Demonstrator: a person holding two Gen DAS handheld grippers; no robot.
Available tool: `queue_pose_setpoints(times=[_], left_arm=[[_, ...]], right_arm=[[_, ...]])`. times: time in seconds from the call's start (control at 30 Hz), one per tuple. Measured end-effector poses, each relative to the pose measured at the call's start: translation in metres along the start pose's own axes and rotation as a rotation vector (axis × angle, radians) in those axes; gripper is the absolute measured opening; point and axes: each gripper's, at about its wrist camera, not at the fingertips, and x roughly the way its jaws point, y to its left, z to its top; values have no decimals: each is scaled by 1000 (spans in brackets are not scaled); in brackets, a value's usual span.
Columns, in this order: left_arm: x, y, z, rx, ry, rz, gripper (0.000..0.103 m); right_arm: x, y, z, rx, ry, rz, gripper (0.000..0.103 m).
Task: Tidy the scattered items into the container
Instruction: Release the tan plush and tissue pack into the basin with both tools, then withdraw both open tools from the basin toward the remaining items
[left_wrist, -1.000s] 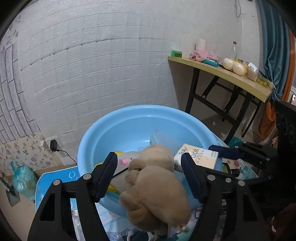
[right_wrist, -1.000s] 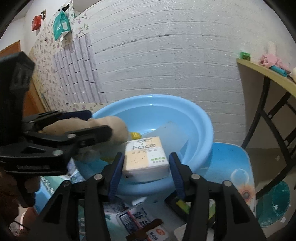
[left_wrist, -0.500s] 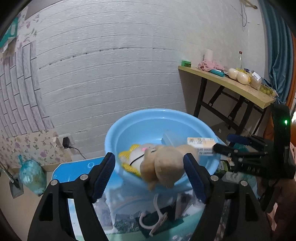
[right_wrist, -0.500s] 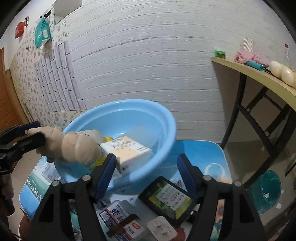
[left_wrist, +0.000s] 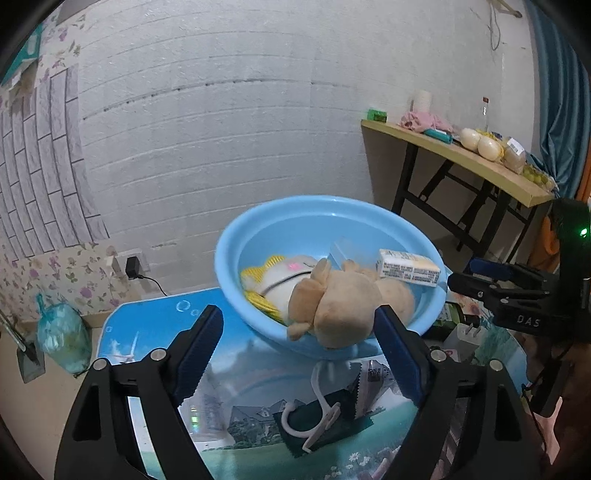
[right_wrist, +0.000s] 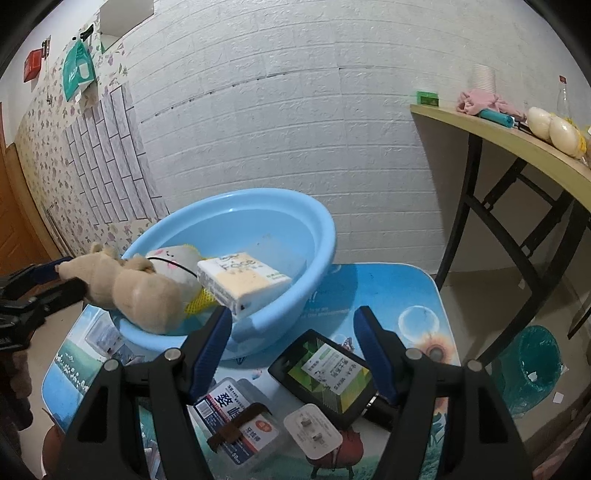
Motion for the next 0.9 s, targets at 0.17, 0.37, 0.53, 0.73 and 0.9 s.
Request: queue_pose_setpoints(times=[0.17, 0.37, 0.53, 0.73, 0.9], left_arm=[[18, -15, 0, 32, 25, -18, 83], [32, -25, -3, 50, 58, -36, 83], [20, -23, -7, 47, 37, -43, 83], [4, -8, -22, 12, 35, -20, 83], [-2, 6, -41, -18, 68, 7, 83]], right_arm=[[0, -4, -2, 0, 2, 1, 68], [4, -10, -9, 20, 27, -3, 68], [2, -10, -16, 15, 38, -3, 68], [1, -11, -28, 24, 68, -1, 68], [0, -5, -41, 7, 104, -8, 68]])
